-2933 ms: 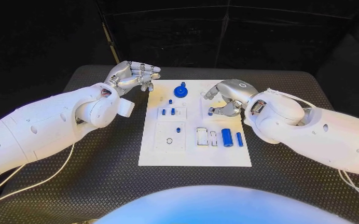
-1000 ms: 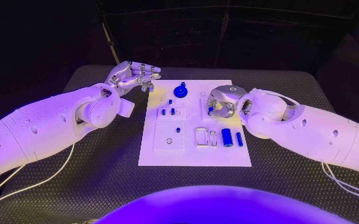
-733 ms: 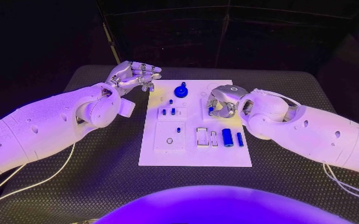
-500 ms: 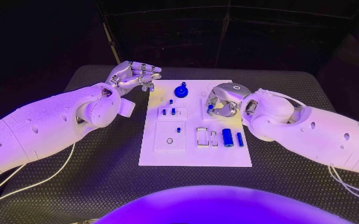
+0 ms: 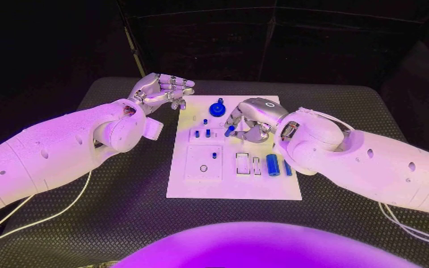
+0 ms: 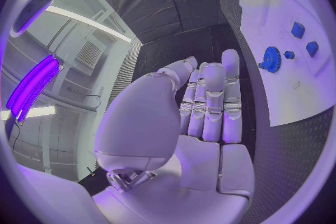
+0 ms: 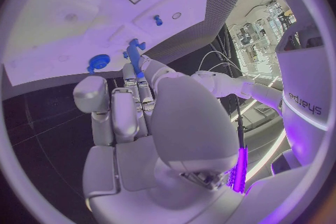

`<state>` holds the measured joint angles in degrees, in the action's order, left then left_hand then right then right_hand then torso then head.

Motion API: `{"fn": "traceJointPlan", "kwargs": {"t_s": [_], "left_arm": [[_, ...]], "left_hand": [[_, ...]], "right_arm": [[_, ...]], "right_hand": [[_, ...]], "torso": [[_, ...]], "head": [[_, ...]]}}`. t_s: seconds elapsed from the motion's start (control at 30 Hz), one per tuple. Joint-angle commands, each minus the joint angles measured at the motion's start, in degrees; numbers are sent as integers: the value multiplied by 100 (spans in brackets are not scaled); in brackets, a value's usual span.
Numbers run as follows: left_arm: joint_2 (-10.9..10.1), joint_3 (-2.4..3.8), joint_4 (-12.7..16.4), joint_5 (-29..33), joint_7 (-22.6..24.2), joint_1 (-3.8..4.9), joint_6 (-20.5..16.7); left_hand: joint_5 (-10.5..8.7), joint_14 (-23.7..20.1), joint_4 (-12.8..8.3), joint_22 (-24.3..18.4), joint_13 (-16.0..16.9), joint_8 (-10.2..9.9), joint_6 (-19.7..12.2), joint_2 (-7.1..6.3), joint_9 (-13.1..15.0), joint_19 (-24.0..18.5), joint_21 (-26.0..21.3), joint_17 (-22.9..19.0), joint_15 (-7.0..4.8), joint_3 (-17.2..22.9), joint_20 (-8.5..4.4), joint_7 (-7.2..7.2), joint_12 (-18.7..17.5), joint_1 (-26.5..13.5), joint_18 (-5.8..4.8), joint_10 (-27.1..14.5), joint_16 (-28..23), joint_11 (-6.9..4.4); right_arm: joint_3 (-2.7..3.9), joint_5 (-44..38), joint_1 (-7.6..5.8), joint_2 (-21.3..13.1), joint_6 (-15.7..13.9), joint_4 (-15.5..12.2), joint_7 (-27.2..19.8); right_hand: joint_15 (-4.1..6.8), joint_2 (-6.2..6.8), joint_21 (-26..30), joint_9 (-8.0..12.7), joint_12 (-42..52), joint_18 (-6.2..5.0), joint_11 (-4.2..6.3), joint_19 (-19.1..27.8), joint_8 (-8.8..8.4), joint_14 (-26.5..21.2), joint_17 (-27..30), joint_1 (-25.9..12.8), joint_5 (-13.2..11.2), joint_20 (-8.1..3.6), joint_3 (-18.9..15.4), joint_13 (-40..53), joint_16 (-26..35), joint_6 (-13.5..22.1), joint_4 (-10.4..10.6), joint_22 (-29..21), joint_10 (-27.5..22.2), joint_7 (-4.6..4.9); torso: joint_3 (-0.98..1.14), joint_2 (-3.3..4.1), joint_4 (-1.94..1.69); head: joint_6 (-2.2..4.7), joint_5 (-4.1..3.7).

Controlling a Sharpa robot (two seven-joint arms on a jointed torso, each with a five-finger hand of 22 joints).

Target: Assemble the parts on the task board

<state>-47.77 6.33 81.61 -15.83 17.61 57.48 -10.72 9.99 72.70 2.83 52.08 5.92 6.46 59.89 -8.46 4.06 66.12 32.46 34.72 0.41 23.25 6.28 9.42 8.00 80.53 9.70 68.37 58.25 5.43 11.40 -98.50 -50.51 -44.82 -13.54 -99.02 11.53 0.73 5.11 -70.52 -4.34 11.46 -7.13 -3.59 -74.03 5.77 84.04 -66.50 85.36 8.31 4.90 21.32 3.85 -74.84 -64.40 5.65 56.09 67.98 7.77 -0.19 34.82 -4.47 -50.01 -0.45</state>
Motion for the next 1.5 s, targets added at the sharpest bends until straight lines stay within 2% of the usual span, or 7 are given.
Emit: {"fn": "traceJointPlan", "kwargs": {"t_s": [0.03, 0.1, 0.13, 0.43, 0.53, 0.8, 1.5], "left_arm": [[18, 7, 2, 26, 40, 6, 49], [31, 7, -2, 26, 40, 5, 51], [40, 7, -4, 26, 41, 5, 51], [87, 8, -8, 26, 42, 6, 62], [94, 8, -12, 26, 41, 6, 63], [105, 8, -24, 26, 41, 6, 69], [106, 8, -36, 26, 41, 6, 75]], "left_hand": [[-23, -40, -5, -7, 9, -37, -24, 48, -7, -49, -25, -8, 18, -31, 9, 21, 20, -25, 67, -30, -19, -10], [-23, -40, -5, -7, 9, -37, -24, 48, -7, -49, -25, -8, 18, -31, 9, 21, 20, -25, 67, -30, -19, -10], [-23, -40, -5, -7, 9, -37, -24, 48, -7, -49, -25, -8, 18, -31, 9, 21, 20, -25, 67, -30, -19, -10], [-23, -40, -5, -7, 9, -37, -24, 48, -7, -49, -25, -8, 18, -31, 9, 21, 20, -25, 67, -30, -19, -10], [-23, -40, -5, -7, 9, -37, -24, 48, -7, -49, -25, -8, 18, -31, 9, 21, 20, -25, 67, -30, -19, -10], [-23, -40, -5, -7, 9, -37, -24, 48, -7, -49, -25, -8, 18, -31, 9, 21, 20, -25, 67, -30, -19, -10], [-23, -40, -5, -7, 9, -37, -24, 48, -7, -49, -25, -8, 18, -31, 9, 21, 20, -25, 67, -30, -19, -10]], "right_arm": [[-15, 228, -8, 158, -2, 11, -262], [-86, 243, -7, 298, 36, 36, -328], [-171, 250, -6, 411, 63, 65, -379], [-619, 293, -2, 886, 265, 407, -578], [-693, 288, -1, 969, 353, 512, -587], [-755, 159, 0, 1008, 504, 642, -492], [-768, 22, 0, 1057, 871, 709, -298]], "right_hand": [[29, -31, -5, -4, -29, 49, -11, -32, 18, 209, 2, 7, 24, 9, 37, 1, -33, -41, -14, -15, 36, -1], [28, -32, -1, -3, -34, 48, -12, -28, 16, 209, 1, 7, 28, 9, 42, 1, -35, -39, -17, -21, 36, 1], [27, -33, 0, -2, -40, 48, -14, -27, 14, 208, 3, 6, 32, 9, 46, 0, -34, -37, -20, -23, 36, 3], [23, -32, 14, 4, -73, 43, -21, -10, 2, 206, 13, 8, 54, 11, 75, -1, -30, -27, -48, -49, 37, 11], [19, -27, 18, 7, -90, 42, -26, -4, -5, 204, 18, 3, 61, 13, 83, -1, -28, -20, -59, -57, 34, 17], [18, -26, 19, 8, -95, 41, -28, -3, -7, 204, 18, -2, 63, 13, 85, -2, -28, -19, -61, -58, 34, 19], [13, -25, 20, 8, -110, 41, -30, 3, -6, 202, 18, -34, 62, 18, 87, 2, -29, -30, -61, -61, 53, 20]], "torso": [[5, 4, 6], [4, 1, -3], [1, 1, -3], [-1, 1, -3], [1, -2, 6], [5, -1, 7], [-2, -2, 5]], "head": [[1, 42], [1, 33], [1, 26], [1, 50], [1, 75], [1, 89], [1, 92]]}}
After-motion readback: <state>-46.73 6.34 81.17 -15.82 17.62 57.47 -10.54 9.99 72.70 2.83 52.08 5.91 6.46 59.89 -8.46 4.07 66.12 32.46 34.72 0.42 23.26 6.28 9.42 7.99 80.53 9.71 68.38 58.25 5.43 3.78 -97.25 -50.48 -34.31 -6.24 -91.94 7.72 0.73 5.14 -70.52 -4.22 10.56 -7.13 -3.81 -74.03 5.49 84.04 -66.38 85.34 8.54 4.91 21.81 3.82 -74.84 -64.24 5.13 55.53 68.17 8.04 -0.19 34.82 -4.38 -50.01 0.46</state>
